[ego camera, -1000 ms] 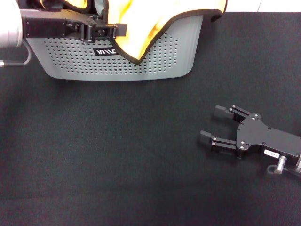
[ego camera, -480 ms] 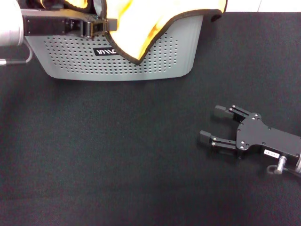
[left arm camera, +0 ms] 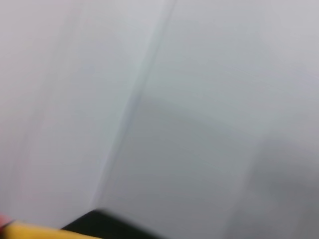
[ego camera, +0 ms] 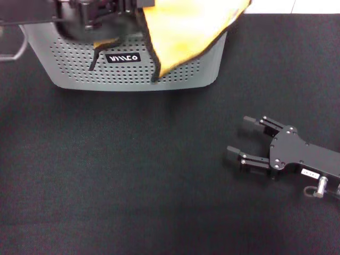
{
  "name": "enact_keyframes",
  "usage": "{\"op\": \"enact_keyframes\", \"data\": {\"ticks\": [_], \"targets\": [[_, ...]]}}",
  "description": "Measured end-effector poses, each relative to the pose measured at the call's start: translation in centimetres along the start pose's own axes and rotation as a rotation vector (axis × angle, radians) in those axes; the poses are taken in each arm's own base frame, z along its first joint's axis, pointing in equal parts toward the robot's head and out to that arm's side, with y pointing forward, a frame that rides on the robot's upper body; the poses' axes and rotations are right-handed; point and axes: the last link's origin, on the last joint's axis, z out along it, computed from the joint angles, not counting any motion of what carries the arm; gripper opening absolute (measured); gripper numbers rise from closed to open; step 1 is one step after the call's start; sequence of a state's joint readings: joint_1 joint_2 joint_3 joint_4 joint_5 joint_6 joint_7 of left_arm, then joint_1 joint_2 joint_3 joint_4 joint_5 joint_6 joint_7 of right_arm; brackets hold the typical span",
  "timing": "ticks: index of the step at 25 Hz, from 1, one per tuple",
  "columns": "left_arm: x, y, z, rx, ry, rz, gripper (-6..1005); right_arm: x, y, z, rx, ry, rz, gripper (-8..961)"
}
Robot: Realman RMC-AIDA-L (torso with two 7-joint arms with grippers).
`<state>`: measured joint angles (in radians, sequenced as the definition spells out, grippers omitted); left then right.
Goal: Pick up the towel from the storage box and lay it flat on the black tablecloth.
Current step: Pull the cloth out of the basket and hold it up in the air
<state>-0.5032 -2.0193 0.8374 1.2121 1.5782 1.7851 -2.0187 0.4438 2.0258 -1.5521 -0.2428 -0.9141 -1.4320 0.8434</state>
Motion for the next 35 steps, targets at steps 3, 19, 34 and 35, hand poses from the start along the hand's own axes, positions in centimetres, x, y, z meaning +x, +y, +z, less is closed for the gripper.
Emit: {"op": "enact_keyframes", "data": {"ticks": [3, 19, 34, 35], "targets": [[1.3, 2.1, -0.6, -0.141, 0.062, 0.057, 6, -0.3, 0.1, -0.2, -0.009, -0.023, -0.001, 860], [1.9, 3.6, -3.2, -0.257, 0.150, 0.076, 7, -3.4, 3.4, -1.8, -0.190, -0.284, -0.167, 859], [-2.6, 0.7, -1.2, -0.072, 0.200, 0.008, 8, -4.8, 4.6, 2.2, -0.159, -0.363, -0.510, 731], [-3.0, 0.6, -1.1, -0.060, 0.201, 0.006, 8, -4.6, 4.8, 2.5, -0.132, -0.363, -0.546, 705]]}}
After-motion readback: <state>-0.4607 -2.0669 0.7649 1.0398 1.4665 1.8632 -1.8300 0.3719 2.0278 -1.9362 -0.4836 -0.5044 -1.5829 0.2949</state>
